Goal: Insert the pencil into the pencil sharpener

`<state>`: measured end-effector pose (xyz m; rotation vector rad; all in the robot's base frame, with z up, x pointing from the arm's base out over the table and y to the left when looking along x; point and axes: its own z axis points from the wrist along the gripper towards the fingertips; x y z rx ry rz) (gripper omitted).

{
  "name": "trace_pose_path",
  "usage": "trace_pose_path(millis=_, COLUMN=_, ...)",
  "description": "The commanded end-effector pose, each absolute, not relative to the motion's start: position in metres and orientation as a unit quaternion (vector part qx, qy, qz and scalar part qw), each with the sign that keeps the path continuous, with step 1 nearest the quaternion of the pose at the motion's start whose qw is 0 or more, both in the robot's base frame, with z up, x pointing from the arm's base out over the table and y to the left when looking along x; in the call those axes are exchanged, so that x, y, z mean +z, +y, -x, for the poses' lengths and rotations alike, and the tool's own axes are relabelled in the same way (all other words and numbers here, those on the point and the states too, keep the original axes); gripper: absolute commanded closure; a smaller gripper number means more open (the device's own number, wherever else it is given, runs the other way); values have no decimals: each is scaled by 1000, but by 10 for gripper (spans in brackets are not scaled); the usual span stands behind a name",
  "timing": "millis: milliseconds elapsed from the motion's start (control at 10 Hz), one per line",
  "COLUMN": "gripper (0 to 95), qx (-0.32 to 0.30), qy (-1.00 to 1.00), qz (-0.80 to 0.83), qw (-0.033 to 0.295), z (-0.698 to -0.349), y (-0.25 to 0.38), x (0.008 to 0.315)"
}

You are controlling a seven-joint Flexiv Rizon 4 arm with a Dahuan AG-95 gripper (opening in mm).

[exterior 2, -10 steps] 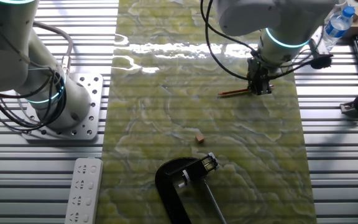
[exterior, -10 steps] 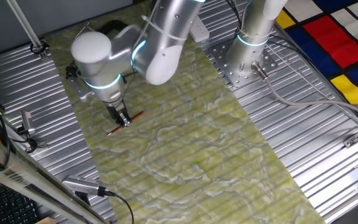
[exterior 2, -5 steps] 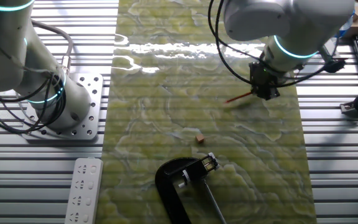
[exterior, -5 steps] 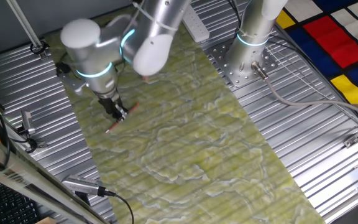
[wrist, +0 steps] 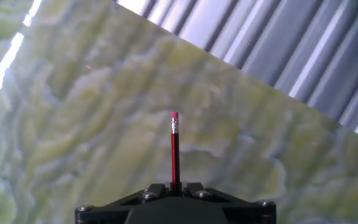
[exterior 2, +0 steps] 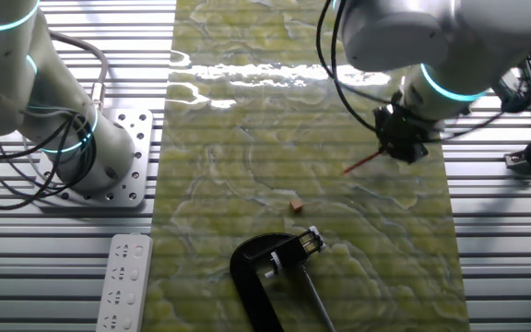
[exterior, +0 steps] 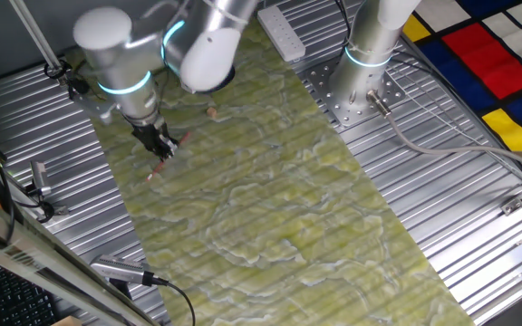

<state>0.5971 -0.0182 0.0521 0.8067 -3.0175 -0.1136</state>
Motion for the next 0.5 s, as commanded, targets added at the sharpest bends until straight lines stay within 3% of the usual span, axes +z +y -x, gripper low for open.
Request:
trace_pose_path(millis=100, gripper=950, qx=-31, qy=-965, qz=-259, qw=9, z=-596, y=-37, x=54)
trace_pose_path(millis=500, gripper=950, qx=-28, qy=-961, qz=-274, qw=9, z=-584, y=-63, x=57)
